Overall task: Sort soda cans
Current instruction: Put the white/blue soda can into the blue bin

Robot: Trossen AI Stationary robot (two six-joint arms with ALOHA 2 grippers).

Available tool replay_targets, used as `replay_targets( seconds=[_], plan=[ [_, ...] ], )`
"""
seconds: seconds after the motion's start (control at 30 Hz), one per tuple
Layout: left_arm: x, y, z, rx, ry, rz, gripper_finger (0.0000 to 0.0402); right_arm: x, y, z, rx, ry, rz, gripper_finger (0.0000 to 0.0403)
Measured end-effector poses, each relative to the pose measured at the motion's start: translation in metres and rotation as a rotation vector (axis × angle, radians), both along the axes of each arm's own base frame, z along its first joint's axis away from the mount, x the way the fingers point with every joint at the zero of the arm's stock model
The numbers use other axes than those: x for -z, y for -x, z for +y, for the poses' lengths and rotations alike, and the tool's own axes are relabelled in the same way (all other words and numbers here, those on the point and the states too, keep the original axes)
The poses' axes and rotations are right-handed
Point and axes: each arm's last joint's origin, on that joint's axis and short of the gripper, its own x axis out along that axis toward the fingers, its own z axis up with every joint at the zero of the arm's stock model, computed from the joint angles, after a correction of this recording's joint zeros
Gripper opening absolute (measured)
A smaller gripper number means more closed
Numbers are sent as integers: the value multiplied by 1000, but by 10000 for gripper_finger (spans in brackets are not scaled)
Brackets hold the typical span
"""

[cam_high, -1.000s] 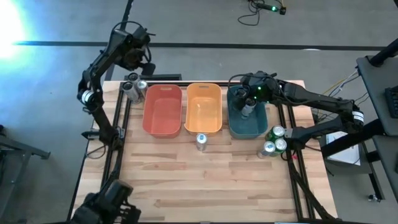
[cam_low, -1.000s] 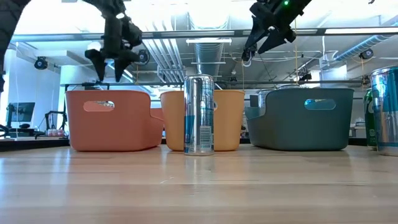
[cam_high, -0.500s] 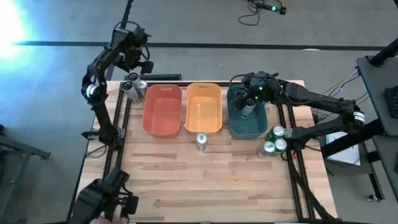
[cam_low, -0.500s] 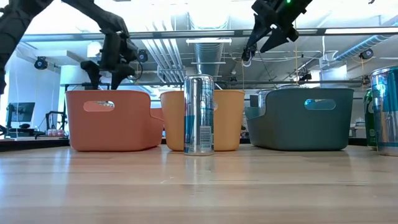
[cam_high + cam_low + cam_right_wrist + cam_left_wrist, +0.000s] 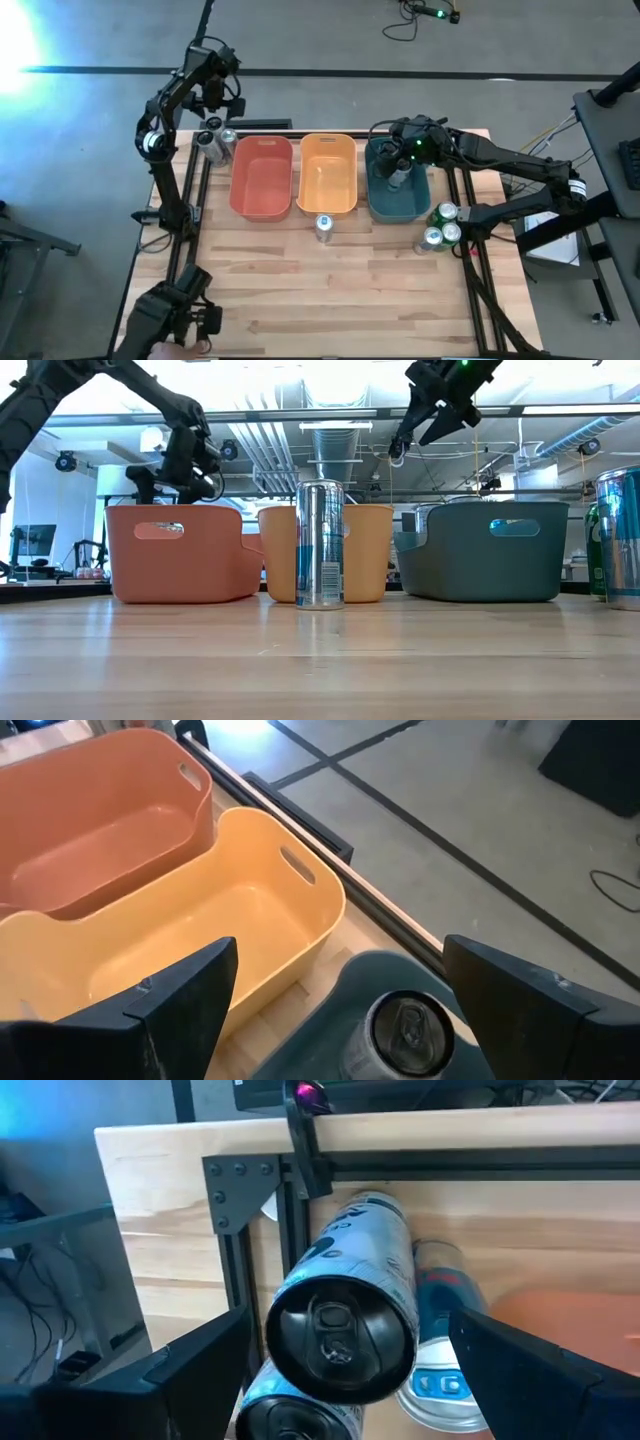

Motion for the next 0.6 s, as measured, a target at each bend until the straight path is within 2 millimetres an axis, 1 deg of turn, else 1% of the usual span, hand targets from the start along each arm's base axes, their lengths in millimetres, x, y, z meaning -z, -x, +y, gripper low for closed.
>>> replay_targets(
  seconds=[0.3,0.6],
  plan=[
    [1,1,2,-34,-12,12,319,4,3,1,2,-23,52,348],
    [23,-3,13,-28,52,36,310,6,6,7,-18,-38,91,348]
  ],
)
